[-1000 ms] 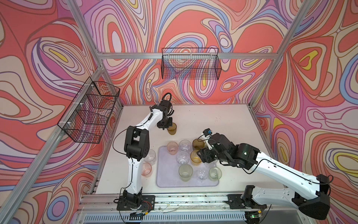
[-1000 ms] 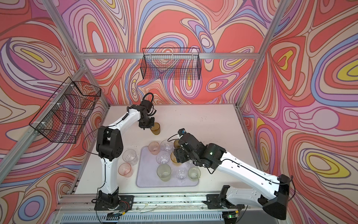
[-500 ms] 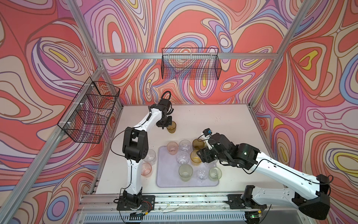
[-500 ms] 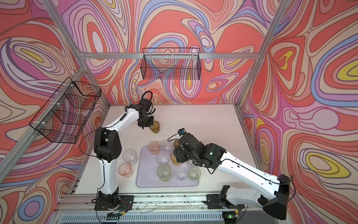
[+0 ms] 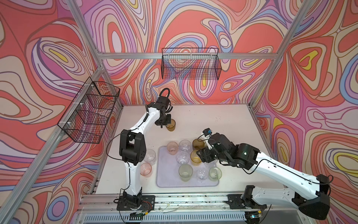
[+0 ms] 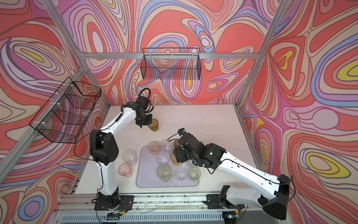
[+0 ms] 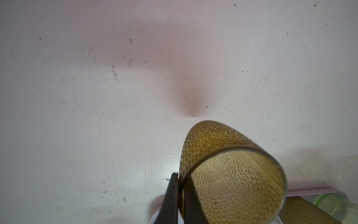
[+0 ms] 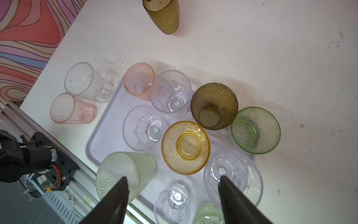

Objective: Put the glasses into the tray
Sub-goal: 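Close the left gripper on the olive dimpled cup's rim and lift, then carry the olive dimpled cup with the left gripper toward the tray's near edge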

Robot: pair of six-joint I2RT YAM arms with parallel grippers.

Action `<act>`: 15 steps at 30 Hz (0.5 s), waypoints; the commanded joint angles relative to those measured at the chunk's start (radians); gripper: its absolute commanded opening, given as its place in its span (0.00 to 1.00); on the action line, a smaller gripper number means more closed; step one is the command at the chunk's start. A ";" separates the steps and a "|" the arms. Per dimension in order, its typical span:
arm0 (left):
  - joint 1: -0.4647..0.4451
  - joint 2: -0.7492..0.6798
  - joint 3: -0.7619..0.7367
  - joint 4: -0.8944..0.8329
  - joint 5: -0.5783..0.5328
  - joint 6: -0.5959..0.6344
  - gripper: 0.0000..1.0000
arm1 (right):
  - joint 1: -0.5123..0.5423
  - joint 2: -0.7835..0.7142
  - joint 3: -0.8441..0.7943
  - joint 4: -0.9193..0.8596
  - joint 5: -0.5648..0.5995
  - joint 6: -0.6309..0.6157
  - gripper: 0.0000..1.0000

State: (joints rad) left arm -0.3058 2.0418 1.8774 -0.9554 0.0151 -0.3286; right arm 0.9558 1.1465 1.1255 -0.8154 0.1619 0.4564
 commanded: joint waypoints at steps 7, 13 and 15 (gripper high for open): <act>0.007 -0.103 -0.030 -0.066 -0.023 0.026 0.00 | -0.004 -0.013 -0.014 0.020 0.014 -0.009 0.76; 0.008 -0.133 -0.051 -0.081 -0.001 0.031 0.00 | -0.003 -0.011 -0.020 0.034 0.013 -0.010 0.76; 0.007 -0.146 -0.064 -0.081 0.003 0.033 0.00 | -0.005 -0.012 -0.020 0.038 0.015 -0.011 0.76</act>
State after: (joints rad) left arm -0.3058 1.9358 1.8351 -1.0031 0.0078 -0.3138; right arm 0.9558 1.1465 1.1198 -0.7982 0.1642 0.4545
